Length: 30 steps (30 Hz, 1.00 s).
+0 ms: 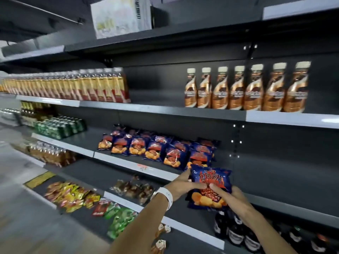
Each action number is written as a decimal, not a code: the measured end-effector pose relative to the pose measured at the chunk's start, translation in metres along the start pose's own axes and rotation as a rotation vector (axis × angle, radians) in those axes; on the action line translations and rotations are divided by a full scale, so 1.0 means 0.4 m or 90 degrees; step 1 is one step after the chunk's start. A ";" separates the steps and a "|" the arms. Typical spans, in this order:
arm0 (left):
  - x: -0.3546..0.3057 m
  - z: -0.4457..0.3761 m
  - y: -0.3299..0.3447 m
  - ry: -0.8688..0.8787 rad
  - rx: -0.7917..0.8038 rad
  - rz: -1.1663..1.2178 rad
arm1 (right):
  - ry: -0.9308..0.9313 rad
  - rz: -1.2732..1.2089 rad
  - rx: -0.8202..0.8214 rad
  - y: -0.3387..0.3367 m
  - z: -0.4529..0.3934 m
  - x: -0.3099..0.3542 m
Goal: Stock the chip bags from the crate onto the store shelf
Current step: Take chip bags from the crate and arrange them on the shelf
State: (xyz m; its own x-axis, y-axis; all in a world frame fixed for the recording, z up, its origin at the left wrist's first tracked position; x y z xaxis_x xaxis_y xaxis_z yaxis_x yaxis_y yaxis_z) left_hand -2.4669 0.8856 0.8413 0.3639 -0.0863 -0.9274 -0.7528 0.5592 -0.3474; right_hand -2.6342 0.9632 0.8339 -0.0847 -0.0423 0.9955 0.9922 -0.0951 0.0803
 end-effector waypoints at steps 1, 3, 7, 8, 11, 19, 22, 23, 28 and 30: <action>0.020 0.011 -0.060 -0.005 -0.015 0.005 | -0.005 -0.008 0.005 0.058 -0.027 -0.002; 0.049 0.038 -0.163 -0.007 -0.039 0.007 | -0.027 -0.006 0.016 0.164 -0.077 -0.002; 0.114 0.047 -0.319 -0.002 -0.090 0.008 | -0.048 -0.005 0.046 0.318 -0.170 -0.003; 0.130 0.045 -0.349 -0.004 -0.098 0.007 | -0.048 0.003 0.053 0.345 -0.193 -0.007; 0.168 0.024 -0.429 -0.009 -0.115 0.000 | -0.039 0.004 0.057 0.407 -0.259 -0.017; 0.231 -0.116 -0.583 -0.035 -0.152 0.036 | -0.032 0.027 0.044 0.490 -0.484 -0.052; 0.246 -0.178 -0.628 -0.054 -0.173 -0.005 | -0.022 0.032 0.055 0.500 -0.557 -0.050; 0.243 -0.199 -0.645 -0.055 -0.174 -0.024 | -0.017 0.032 0.051 0.504 -0.588 -0.053; 0.274 -0.259 -0.775 -0.085 -0.226 -0.013 | -0.014 0.036 0.059 0.594 -0.743 -0.065; 0.299 -0.270 -0.834 -0.093 -0.247 -0.002 | -0.007 0.042 0.063 0.652 -0.801 -0.081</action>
State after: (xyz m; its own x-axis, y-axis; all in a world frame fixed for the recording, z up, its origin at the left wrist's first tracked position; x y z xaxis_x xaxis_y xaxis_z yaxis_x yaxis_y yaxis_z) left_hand -2.2314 0.5998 0.8313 0.4196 0.0466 -0.9065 -0.8923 0.2042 -0.4026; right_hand -2.4018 0.6210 0.8064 -0.0178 -0.0343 0.9993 0.9998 0.0060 0.0180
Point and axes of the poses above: each hand's wrist, its own z-axis away from the middle knuckle, its own y-axis out of the palm, x = y × z, the point moved 5 cm from there along -z, towards the middle knuckle, and after that the axes turned 12 degrees about -z, right-handed, at the moved point
